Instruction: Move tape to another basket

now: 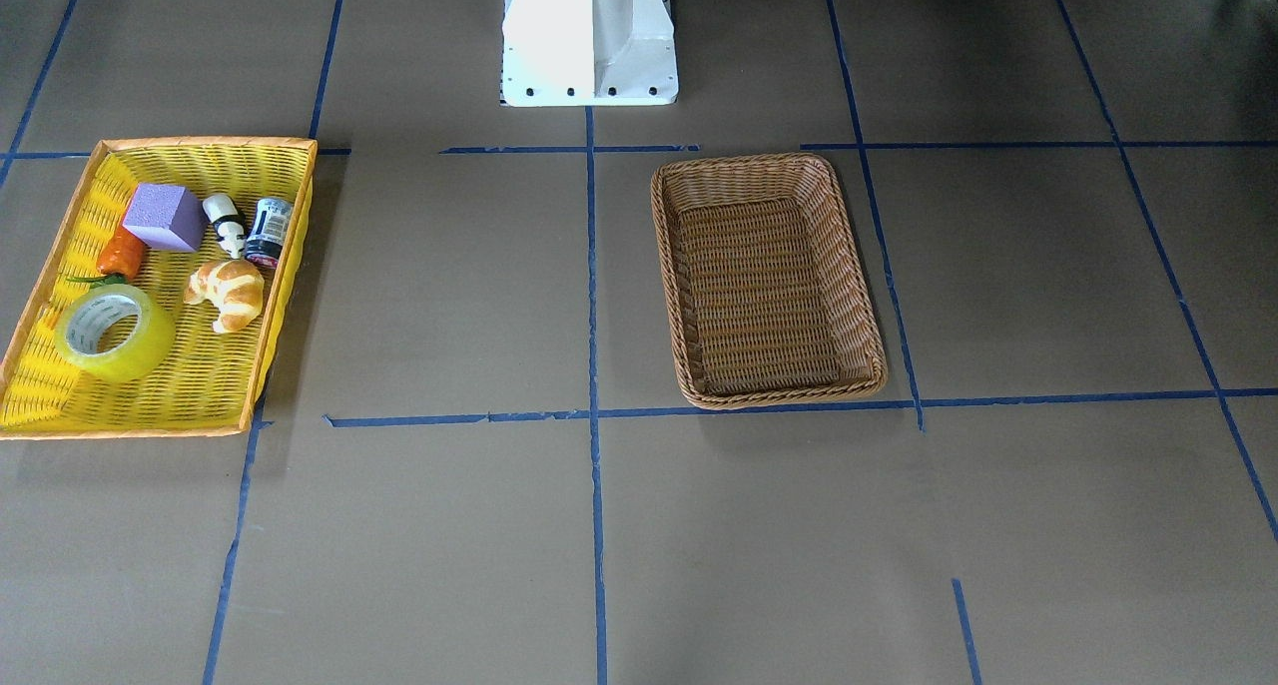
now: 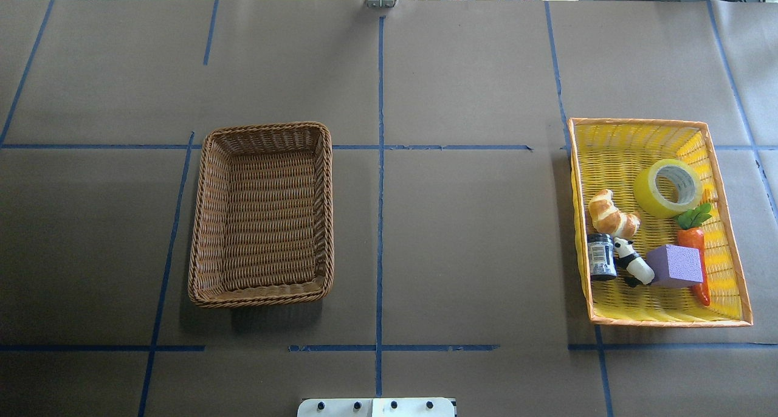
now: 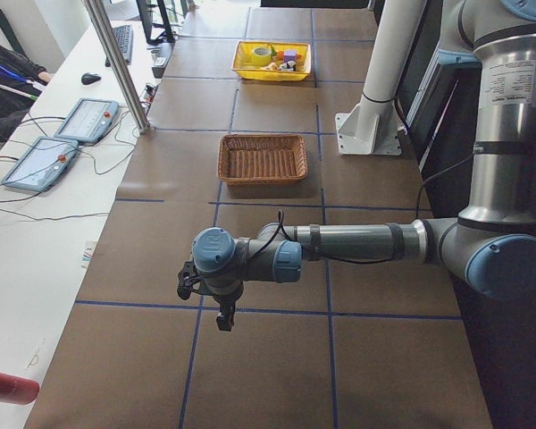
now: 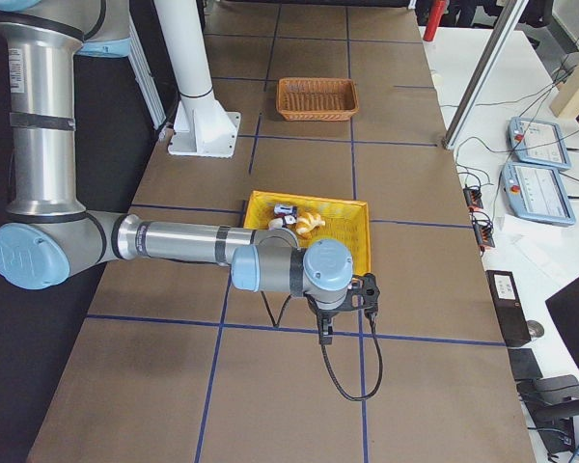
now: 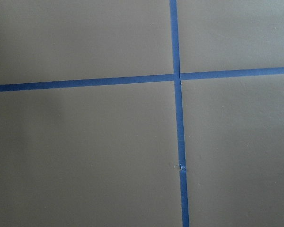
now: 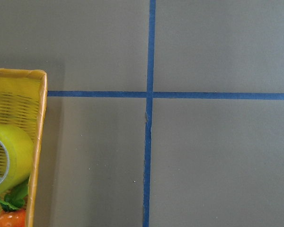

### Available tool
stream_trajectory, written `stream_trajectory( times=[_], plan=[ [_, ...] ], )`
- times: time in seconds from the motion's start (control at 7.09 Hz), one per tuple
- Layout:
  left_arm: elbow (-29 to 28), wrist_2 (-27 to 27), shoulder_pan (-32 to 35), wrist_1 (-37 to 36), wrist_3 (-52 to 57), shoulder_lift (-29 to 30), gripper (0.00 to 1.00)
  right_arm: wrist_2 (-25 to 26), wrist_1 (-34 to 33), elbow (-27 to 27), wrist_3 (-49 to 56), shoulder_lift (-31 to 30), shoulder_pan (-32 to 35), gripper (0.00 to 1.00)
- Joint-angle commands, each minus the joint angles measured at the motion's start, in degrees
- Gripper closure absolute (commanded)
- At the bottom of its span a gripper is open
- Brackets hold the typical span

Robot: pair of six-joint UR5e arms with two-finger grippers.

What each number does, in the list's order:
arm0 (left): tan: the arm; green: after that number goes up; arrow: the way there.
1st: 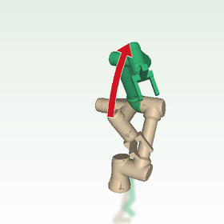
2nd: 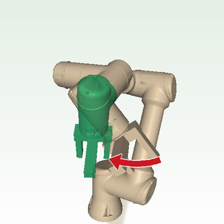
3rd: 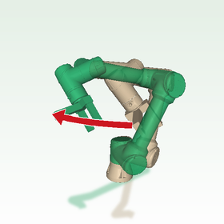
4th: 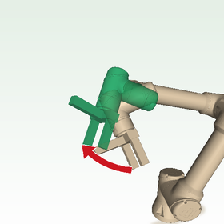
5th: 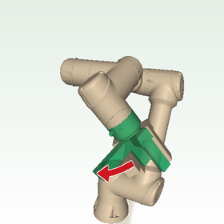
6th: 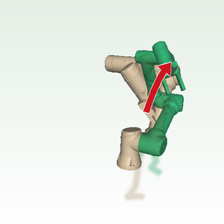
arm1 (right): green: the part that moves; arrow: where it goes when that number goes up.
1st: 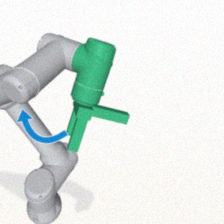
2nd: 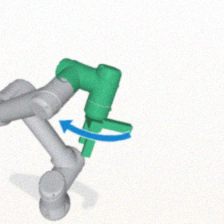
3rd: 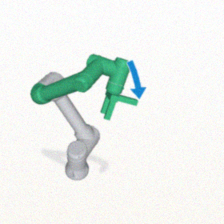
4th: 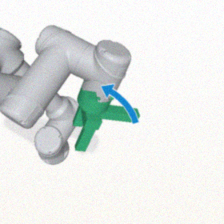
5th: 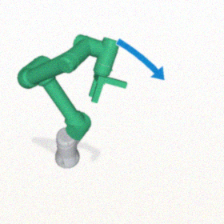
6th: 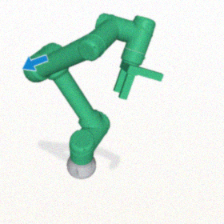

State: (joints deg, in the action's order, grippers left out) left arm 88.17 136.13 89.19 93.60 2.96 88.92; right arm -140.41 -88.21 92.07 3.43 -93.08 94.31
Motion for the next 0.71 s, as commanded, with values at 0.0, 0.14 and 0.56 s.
stream_trajectory(
  times=[0.0,0.14,0.56],
  plan=[
    [0.1,0.0,0.0,0.1,-0.1,0.0,0.0,-0.2,-0.1,0.0,0.0,0.1,0.0,0.0],
    [0.0,0.0,0.0,0.1,0.0,-0.1,0.0,-0.4,-0.3,-0.3,0.0,0.0,0.0,0.0],
    [0.0,0.0,-0.1,0.1,-0.1,0.0,0.0,0.2,0.2,1.2,-0.8,2.8,-0.2,0.0]
  ],
)
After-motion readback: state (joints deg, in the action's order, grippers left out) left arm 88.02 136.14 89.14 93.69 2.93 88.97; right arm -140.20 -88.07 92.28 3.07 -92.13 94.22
